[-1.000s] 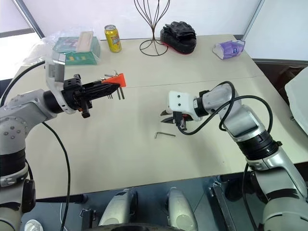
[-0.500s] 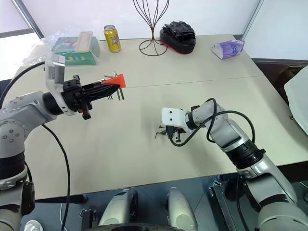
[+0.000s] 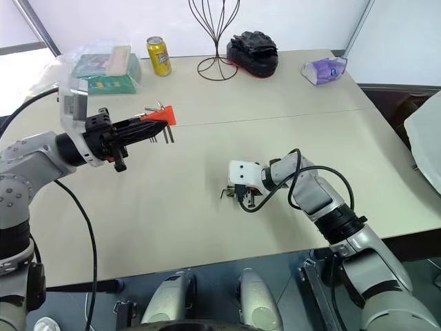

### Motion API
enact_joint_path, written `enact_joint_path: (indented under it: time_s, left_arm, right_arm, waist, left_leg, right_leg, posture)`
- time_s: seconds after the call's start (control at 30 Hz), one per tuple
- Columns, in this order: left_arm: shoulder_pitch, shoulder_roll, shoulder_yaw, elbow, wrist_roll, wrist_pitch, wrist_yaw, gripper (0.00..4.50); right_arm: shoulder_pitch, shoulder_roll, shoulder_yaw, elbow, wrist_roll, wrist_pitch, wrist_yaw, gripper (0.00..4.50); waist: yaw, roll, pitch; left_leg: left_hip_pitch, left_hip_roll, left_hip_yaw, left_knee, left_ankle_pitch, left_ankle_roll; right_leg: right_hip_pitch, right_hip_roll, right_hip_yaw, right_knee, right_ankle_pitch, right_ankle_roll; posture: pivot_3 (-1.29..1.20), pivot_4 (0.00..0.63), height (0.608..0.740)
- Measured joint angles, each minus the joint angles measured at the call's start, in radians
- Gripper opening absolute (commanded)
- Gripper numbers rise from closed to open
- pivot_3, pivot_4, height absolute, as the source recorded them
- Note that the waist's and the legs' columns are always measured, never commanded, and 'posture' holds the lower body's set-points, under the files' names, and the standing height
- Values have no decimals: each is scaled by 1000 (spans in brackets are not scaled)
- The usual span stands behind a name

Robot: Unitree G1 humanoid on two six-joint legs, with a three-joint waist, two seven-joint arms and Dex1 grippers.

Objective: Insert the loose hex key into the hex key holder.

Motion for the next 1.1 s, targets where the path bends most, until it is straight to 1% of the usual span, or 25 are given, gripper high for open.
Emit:
enact_joint_path:
  time_s: [0.03,0.23,0.3,0.33,0.43,0.47,0.57,0.63,0.7,0.8,0.9,0.97,1.03,1.1]
  left_arm:
    - [1,1,0,-1,0,0,1,0]
    - [2,7,0,-8,-1,0,12,0]
    - [2,7,0,-8,-1,-1,14,0]
    - [2,7,0,-8,-1,-1,15,0]
    - [2,2,-1,-8,1,-6,17,0]
    - [2,-1,-2,-7,2,-12,17,0]
    - [-3,-20,-6,-1,12,-28,18,0]
    - [-13,-33,-13,10,27,-43,23,0]
    - [-32,-48,-22,24,47,-60,30,0]
    - [-42,-59,-42,36,73,-81,29,0]
    - [-45,-62,-47,58,103,-94,27,0]
    - [-64,-72,-60,84,129,-110,25,0]
    - [-81,-77,-72,109,155,-126,24,0]
    - [-82,-82,-82,118,174,-131,17,0]
  right_arm:
    - [-1,9,-3,9,1,-5,-1,52]
    - [-8,19,-9,31,-5,-4,-18,52]
    - [0,41,-32,44,-5,-9,-65,52]
    - [0,68,-55,68,-9,-17,-121,52]
    - [-25,169,-165,176,-20,-86,-362,52]
    - [-47,200,-214,204,-18,-119,-447,52]
    - [-137,271,-356,226,9,-161,-639,52]
    - [-188,310,-436,204,46,-164,-718,52]
    - [-210,357,-486,156,90,-165,-770,52]
    - [-213,412,-516,80,167,-148,-790,52]
    - [-212,436,-528,6,245,-98,-777,52]
    - [-198,437,-512,-75,309,-60,-717,52]
    - [-180,444,-470,-159,367,-35,-654,52]
    - [-174,455,-440,-198,399,-17,-629,52]
  waist:
    - [0,0,0]
    - [2,0,0]
    - [2,0,0]
    - [2,0,0]
    - [0,0,0]
    - [1,1,0]
    - [1,1,0]
    - [3,1,0]
    - [3,1,0]
    - [1,1,0]
    - [1,1,0]
    - [3,1,0]
    - [2,1,0]
    - [0,1,0]
  left_leg:
    - [0,0,0,0,0,0]
    - [0,1,-1,1,0,0]
    - [0,1,-1,1,0,0]
    - [0,1,-1,1,0,0]
    - [-1,1,0,0,0,-1]
    - [-2,1,0,0,0,-1]
    - [-3,1,-1,-1,0,-1]
    - [-3,1,-1,-2,0,-1]
    - [-3,1,-1,-2,0,-1]
    - [-3,1,-1,-2,0,-1]
    - [-3,1,-1,-2,0,-1]
    - [-3,1,-1,-2,0,-1]
    - [-3,1,-1,-2,0,-1]
    - [-3,1,-1,-2,0,-1]
  right_leg:
    - [0,1,0,0,0,0]
    - [1,2,1,0,0,0]
    - [1,2,1,0,0,0]
    - [1,2,1,0,0,0]
    - [-2,2,2,1,0,0]
    - [-2,2,2,1,0,0]
    - [-3,2,2,1,0,0]
    - [-3,2,1,1,0,0]
    - [-3,2,1,0,0,0]
    - [-3,2,1,1,0,0]
    - [-3,2,1,1,0,0]
    - [-3,2,1,1,0,0]
    - [-3,2,1,1,0,0]
    - [-3,2,1,1,0,0]
  posture:
    - [0,150,740]
    - [0,150,740]
    - [0,150,740]
    - [0,150,740]
    - [0,150,740]
    - [0,150,740]
    - [0,150,740]
    - [0,150,740]
    - [0,150,740]
    - [0,150,740]
    - [0,150,740]
    - [0,150,740]
    - [0,150,740]
    - [0,150,740]
